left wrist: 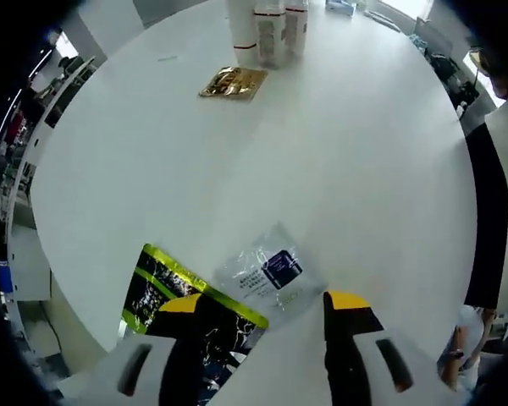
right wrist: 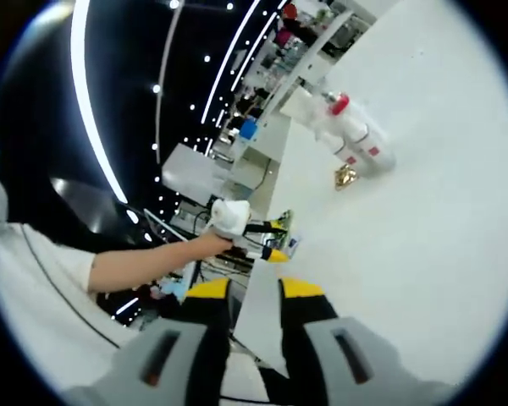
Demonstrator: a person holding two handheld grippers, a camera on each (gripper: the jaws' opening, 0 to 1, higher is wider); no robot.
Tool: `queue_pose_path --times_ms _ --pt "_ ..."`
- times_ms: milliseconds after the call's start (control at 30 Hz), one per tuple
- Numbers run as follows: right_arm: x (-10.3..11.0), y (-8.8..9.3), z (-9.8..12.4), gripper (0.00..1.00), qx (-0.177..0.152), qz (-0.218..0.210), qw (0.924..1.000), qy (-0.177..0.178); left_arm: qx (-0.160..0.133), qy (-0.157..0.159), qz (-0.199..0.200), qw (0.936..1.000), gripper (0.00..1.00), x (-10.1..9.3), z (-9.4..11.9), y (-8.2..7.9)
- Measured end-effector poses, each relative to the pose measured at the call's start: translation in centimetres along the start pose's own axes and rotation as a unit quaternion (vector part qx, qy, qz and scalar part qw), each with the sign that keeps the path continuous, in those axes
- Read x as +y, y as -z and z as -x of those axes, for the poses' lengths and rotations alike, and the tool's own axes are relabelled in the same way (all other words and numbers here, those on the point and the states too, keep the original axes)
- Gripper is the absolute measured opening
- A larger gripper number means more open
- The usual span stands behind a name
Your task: Arrange the skincare products in the storage area until every visible bottle or jar stands upright without overlapping.
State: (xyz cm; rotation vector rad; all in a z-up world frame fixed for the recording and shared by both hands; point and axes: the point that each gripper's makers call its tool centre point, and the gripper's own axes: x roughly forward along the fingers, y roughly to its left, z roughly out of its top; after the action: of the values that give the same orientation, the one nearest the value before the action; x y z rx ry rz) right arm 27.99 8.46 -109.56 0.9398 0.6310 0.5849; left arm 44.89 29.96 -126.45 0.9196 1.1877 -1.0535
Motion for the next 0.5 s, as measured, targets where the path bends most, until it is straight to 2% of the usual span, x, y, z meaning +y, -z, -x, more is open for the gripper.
queue_pose_path --times_ms 367,500 --pt "-0.2 0.0 -0.1 0.2 -0.001 -0.002 1.0 0.003 -0.007 0.013 0.007 0.9999 0.53 -0.4 0.2 -0.1" --pt "-0.2 -0.1 -0.2 0.2 -0.003 -0.003 1.0 0.003 -0.017 0.016 -0.002 0.9997 0.45 -0.9 0.3 -0.2"
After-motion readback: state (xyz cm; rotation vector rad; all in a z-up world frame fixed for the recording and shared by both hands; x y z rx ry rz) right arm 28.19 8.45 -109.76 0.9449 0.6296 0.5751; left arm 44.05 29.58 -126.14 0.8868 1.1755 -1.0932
